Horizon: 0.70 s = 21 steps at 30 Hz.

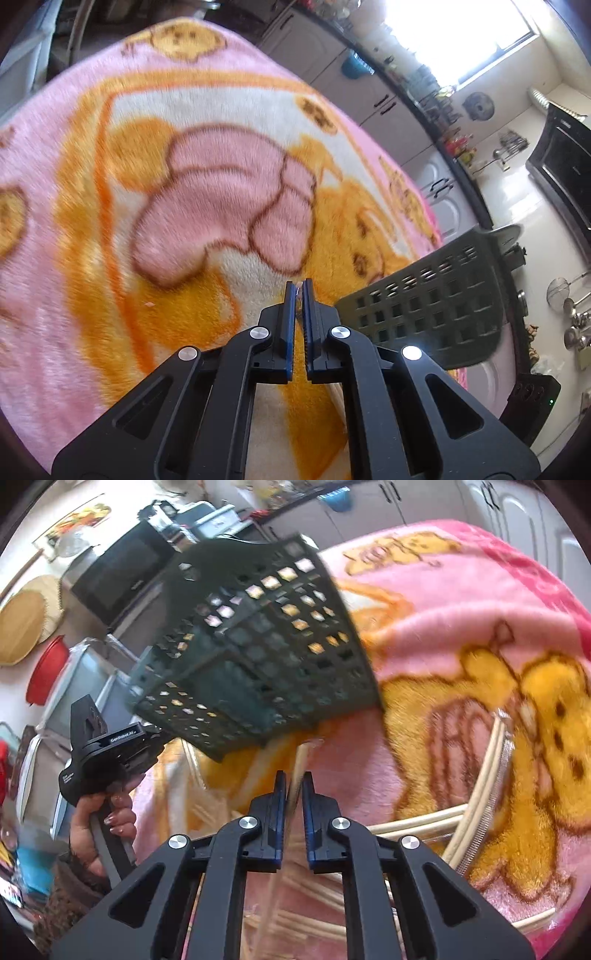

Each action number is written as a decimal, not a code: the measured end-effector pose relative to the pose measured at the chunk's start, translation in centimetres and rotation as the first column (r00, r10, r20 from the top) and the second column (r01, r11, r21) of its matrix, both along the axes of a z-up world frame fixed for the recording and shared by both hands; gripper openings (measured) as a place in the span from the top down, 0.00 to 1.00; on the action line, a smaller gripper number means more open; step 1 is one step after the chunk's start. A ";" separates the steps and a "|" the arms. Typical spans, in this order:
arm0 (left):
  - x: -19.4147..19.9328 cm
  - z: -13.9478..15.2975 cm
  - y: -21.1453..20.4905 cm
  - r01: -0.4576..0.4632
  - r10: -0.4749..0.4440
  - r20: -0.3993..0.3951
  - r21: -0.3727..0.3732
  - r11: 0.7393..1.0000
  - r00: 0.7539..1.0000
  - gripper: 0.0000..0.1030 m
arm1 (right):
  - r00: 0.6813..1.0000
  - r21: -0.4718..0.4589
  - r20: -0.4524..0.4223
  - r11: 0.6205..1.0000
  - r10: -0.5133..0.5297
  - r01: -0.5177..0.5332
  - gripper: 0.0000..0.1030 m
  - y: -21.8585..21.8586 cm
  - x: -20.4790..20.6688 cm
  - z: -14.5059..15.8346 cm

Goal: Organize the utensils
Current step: 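Grasp a wooden chopstick with the right tool while the left tool holds the caddy raised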

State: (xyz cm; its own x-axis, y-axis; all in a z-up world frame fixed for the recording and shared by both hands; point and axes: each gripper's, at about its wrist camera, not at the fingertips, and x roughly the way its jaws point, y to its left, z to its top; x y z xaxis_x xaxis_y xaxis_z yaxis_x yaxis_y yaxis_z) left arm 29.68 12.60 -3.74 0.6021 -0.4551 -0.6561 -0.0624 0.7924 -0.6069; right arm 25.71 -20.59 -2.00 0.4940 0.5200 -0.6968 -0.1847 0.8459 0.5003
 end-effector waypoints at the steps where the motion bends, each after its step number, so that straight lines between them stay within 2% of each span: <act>1: -0.2 0.8 0.4 -0.004 0.004 0.024 0.009 1.000 1.000 0.98 | 1.000 -0.001 0.017 1.000 0.007 -0.007 0.92 0.2 -0.2 0.4; 7: -2.7 5.9 1.9 -0.033 0.023 0.160 0.064 0.997 0.987 0.99 | 0.995 -0.013 0.095 0.999 0.034 -0.033 0.93 1.1 -1.2 2.4; 12: -5.4 9.9 2.5 -0.055 0.031 0.273 0.080 0.995 0.962 0.99 | 0.987 -0.014 0.152 0.998 0.059 -0.057 0.93 2.0 -1.8 4.4; 21: -8.6 14.5 0.6 -0.012 -0.031 0.387 0.108 0.994 0.922 0.99 | 0.961 -0.040 0.257 0.995 0.103 -0.096 0.93 2.7 -2.8 8.2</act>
State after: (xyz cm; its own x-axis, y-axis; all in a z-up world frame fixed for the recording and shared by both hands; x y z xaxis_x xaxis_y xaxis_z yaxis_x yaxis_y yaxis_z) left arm 21.10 13.17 10.80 0.8147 -0.4028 -0.4172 0.1688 0.8530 -0.4939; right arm 22.88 -17.89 6.20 0.6057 0.5583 -0.5670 -0.3882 0.8293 0.4019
